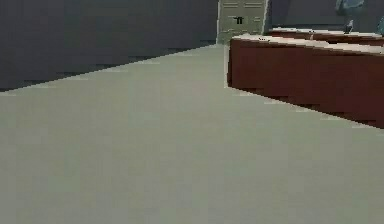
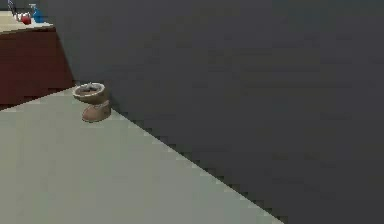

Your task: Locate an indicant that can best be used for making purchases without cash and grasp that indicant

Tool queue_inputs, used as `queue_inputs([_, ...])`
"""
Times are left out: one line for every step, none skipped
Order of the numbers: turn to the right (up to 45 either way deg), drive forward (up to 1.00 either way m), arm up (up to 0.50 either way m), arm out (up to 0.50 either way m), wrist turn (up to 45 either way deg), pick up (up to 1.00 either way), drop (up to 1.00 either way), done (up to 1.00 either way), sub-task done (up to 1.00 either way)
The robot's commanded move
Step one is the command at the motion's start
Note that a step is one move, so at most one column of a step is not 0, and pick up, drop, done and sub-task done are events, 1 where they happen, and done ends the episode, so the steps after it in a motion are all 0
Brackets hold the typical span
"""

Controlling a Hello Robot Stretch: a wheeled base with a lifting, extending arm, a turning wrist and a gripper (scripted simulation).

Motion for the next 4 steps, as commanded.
queue_inputs([0.0,1.0,0.0,0.0,0.0,0.0,0.0,0.0,0.0])
queue_inputs([0.0,1.0,0.0,0.0,0.0,0.0,0.0,0.0,0.0])
queue_inputs([0.0,1.0,0.0,0.0,0.0,0.0,0.0,0.0,0.0])
queue_inputs([3.0,0.0,0.0,0.0,0.0,0.0,0.0,0.0,0.0])
